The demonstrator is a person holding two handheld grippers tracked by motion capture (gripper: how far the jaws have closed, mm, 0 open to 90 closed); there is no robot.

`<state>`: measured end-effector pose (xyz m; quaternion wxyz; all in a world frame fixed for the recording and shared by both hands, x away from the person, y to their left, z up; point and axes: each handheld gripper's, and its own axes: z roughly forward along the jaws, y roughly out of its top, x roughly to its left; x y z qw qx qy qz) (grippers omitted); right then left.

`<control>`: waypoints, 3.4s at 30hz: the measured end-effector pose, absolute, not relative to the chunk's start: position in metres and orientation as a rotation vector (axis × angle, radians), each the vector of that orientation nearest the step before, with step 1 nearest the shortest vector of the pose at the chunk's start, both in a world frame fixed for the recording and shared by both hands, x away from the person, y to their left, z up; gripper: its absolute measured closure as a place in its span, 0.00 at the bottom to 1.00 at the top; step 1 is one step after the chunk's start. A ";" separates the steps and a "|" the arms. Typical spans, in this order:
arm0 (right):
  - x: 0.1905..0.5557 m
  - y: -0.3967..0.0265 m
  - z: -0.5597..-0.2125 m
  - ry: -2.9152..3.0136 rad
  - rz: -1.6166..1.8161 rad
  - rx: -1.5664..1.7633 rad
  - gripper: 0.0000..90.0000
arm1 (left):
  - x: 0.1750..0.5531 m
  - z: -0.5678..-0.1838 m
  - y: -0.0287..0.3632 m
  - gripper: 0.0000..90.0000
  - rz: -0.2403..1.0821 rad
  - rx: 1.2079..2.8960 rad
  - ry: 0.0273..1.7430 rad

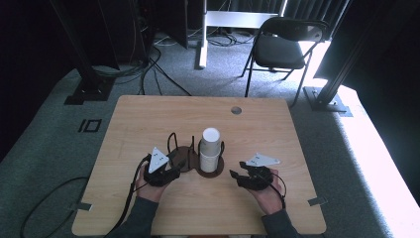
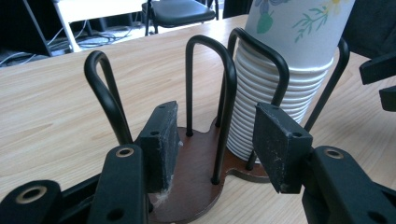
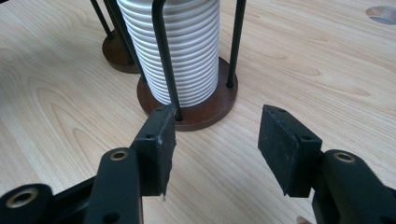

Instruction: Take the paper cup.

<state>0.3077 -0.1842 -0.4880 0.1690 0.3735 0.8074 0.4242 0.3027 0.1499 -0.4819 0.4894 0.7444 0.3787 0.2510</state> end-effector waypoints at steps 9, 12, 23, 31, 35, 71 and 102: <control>0.307 -0.186 -0.484 2.278 1.217 1.065 0.51 | 0.301 -0.481 0.145 0.57 0.599 1.816 0.902; 0.307 -0.187 -0.481 2.269 1.222 1.062 0.51 | 0.300 -0.482 0.142 0.57 0.592 1.822 0.894; 0.305 -0.188 -0.461 2.253 1.262 1.025 0.55 | 0.297 -0.480 0.132 0.56 0.586 1.828 0.859; 0.307 -0.181 -0.443 2.251 1.333 0.953 0.54 | 0.296 -0.475 0.123 0.56 0.576 1.828 0.818; 0.312 -0.178 -0.433 2.257 1.392 0.950 0.55 | 0.296 -0.474 0.120 0.54 0.575 1.829 0.808; 0.335 -0.149 -0.407 2.209 1.408 0.932 0.34 | 0.311 -0.486 0.086 0.49 0.605 1.859 0.816; 0.350 -0.120 -0.402 2.217 1.392 0.889 0.30 | 0.318 -0.489 0.078 0.46 0.610 1.848 0.832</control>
